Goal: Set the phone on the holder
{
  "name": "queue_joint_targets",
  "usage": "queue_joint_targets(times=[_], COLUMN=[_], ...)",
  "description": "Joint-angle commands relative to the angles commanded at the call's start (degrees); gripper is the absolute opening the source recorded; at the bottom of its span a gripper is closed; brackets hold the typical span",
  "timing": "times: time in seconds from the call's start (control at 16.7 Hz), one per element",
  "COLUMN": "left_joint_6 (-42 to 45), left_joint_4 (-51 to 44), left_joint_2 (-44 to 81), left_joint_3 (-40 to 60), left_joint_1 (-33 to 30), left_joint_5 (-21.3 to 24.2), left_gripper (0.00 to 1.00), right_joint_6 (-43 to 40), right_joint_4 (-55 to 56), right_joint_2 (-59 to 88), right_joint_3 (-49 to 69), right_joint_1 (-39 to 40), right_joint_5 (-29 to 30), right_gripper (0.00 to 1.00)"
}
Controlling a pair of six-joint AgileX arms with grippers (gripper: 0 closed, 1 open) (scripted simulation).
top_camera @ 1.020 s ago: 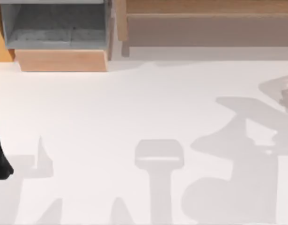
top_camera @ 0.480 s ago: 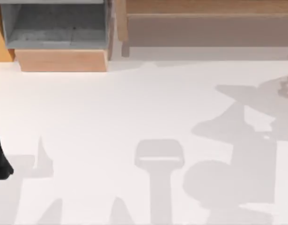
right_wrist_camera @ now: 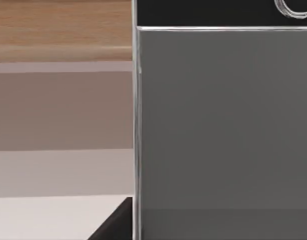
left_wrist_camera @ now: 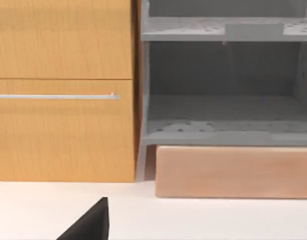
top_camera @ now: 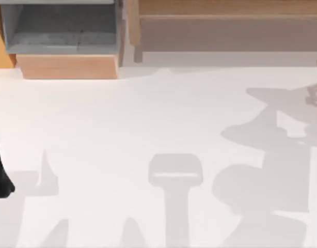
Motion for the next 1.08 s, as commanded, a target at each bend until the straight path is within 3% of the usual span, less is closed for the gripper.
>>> queue_joint_targets(times=[0.78,1.08], left_joint_6=[0.00,0.00], left_joint_4=[0.00,0.00], left_joint_2=[0.00,0.00], left_joint_3=[0.00,0.00], left_joint_1=[0.00,0.00], left_joint_5=[0.00,0.00], left_gripper=[1.00,1.00], right_joint_6=[0.00,0.00], right_joint_4=[0.00,0.00], right_joint_2=[0.00,0.00], right_joint_3=[0.00,0.00], right_joint_1=[0.00,0.00], right_joint_5=[0.00,0.00], right_gripper=[0.98,1.00])
